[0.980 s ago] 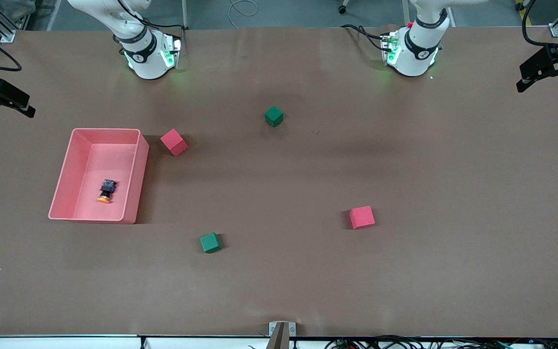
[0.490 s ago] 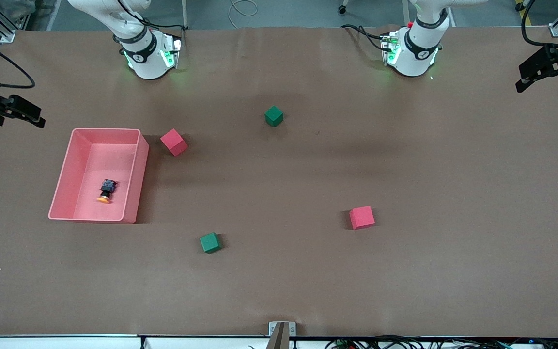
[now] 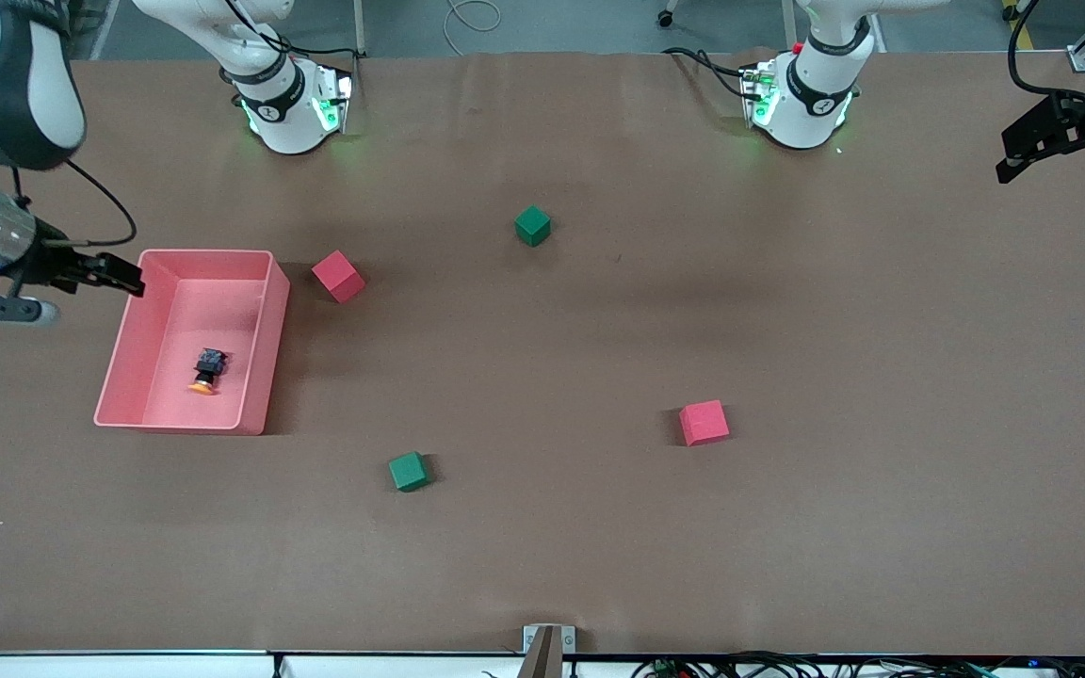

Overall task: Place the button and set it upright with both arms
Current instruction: 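Reach the right gripper down into the pink tray toward the button, then grasp the yellow button's base with the right gripper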

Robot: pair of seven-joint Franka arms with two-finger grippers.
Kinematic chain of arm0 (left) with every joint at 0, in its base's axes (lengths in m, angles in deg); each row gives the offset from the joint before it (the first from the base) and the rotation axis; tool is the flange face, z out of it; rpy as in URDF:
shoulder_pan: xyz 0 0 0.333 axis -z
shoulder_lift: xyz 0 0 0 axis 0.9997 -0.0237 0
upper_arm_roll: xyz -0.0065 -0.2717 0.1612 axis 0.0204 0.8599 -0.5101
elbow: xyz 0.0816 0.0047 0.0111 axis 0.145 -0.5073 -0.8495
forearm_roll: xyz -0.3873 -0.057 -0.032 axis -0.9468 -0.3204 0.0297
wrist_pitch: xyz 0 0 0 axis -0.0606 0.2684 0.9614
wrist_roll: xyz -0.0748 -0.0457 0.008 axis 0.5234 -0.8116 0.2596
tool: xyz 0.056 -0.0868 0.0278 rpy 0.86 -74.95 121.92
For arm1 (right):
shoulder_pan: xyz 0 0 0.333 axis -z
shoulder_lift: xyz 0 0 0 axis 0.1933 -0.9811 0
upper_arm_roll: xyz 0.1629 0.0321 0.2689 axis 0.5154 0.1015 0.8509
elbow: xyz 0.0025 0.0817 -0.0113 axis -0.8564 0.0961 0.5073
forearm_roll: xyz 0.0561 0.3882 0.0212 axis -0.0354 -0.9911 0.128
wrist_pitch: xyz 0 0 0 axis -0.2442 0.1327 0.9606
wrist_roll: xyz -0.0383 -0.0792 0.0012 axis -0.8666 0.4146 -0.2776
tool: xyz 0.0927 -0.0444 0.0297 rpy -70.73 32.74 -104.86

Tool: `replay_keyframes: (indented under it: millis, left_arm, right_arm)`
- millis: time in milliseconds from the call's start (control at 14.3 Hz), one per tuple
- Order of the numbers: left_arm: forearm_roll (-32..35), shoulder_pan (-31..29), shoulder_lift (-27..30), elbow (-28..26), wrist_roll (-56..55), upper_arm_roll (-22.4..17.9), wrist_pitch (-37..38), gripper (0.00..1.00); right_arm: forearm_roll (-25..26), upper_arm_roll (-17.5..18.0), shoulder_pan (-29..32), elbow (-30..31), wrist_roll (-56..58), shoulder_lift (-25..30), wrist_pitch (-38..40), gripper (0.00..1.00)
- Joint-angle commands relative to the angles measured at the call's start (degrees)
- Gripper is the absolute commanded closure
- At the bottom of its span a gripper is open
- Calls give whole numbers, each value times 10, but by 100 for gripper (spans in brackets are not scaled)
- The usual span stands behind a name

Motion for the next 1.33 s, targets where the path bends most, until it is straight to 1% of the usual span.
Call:
replay_keyframes:
  millis: [0, 210, 560, 910, 1120, 1261]
  left_arm:
    - [-3, 4, -1, 6, -8, 2, 2, 0]
    - [-1, 3, -1, 6, -8, 10, 2, 0]
    - [6, 1, -7, 6, -6, 11, -2, 0]
    - [6, 0, -7, 6, -7, 11, -16, 0]
    - [6, -2, -7, 5, -7, 11, -21, 0]
    - [6, -2, -9, 3, -7, 11, -22, 0]
  right_arm:
    - [3, 6, 35, 8, 46, -68, -69, 0]
    - [-2, 6, 50, 8, 48, -137, -141, 0]
    - [-4, 9, 43, 9, 49, -198, -201, 1]
    - [-4, 15, 43, 16, 48, -245, -252, 3]
    - [-4, 20, 43, 37, 48, -257, -301, 4]
    - [-4, 21, 43, 39, 48, -266, -315, 7]
